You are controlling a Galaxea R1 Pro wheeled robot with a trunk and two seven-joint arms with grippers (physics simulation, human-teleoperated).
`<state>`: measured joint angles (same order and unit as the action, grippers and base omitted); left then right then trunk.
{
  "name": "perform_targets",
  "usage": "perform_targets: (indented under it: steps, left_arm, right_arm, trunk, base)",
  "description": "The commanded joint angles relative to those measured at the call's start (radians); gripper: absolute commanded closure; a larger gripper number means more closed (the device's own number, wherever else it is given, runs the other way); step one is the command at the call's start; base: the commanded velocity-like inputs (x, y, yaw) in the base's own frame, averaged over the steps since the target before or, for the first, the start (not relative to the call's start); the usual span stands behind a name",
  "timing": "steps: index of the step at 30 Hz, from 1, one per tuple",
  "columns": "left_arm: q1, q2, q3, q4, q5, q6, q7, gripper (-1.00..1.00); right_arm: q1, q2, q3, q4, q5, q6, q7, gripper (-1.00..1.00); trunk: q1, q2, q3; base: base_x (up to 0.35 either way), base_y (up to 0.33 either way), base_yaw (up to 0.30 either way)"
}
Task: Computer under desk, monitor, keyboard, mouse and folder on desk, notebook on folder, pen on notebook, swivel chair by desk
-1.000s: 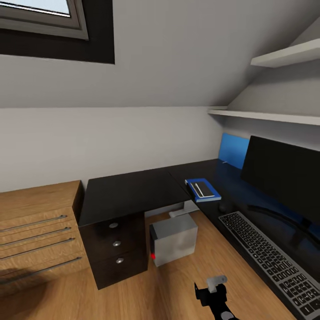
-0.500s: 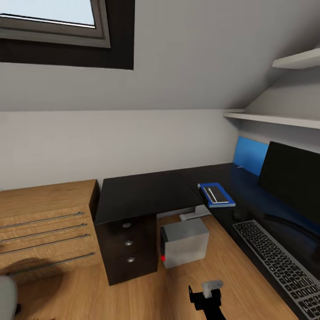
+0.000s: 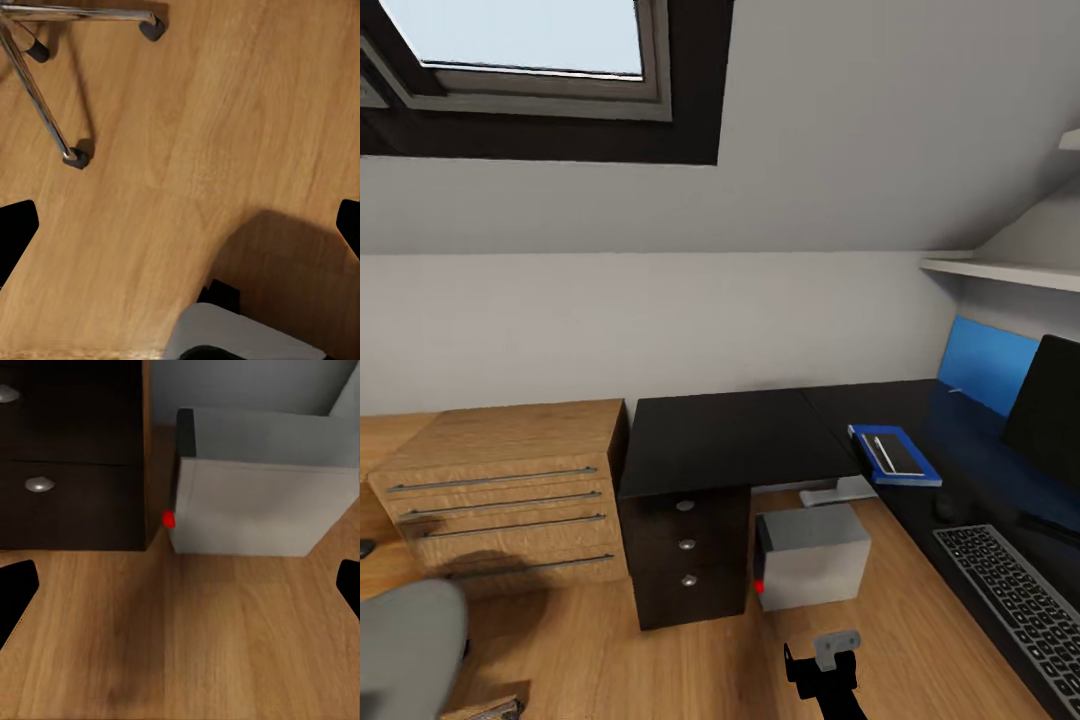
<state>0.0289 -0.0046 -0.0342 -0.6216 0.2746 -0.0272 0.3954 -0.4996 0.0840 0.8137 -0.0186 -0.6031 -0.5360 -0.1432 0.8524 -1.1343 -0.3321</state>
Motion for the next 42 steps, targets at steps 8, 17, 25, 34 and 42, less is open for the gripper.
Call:
perform_targets:
  steps: [8,17,25,34,42]
  left_arm:
    - [0.0,0.002,-0.004,0.009,0.01,-0.002,0.005,-1.0]
    - [0.0,0.001,-0.004,0.009,0.01,-0.003,0.005,-1.0]
    - [0.0,-0.003,-0.001,0.011,0.011,-0.104,0.006,-1.0]
    - [0.0,-0.001,0.003,0.064,0.012,-0.236,0.008,-1.0]
    - [0.0,0.005,0.01,0.193,0.012,-0.312,0.006,-1.0]
  right_arm:
    - [0.0,0.0,0.008,0.001,-0.001,-0.002,-0.007,-1.0]
    - [0.001,-0.003,0.007,0.02,-0.001,-0.128,-0.024,-1.0]
    - [0.026,0.001,0.008,0.041,-0.001,-0.393,-0.105,-1.0]
    - [0.058,-0.014,0.006,0.042,0.005,-0.477,-0.115,-1.0]
    - [0.182,-0.088,0.008,0.042,0.009,-0.506,-0.113,-1.0]
  trunk:
    - [-0.031,0.056,0.021]
    - [-0.065,0.119,0.044]
    - [-0.096,0.175,0.063]
    - [-0.13,0.238,0.084]
    - [-0.161,0.294,0.103]
  base:
    - [0.0,0.0,0.281]
    - [0.0,0.0,0.281]
    - [0.0,0.0,0.273]
    - [0.0,0.0,0.262]
    - [0.0,0.0,0.256]
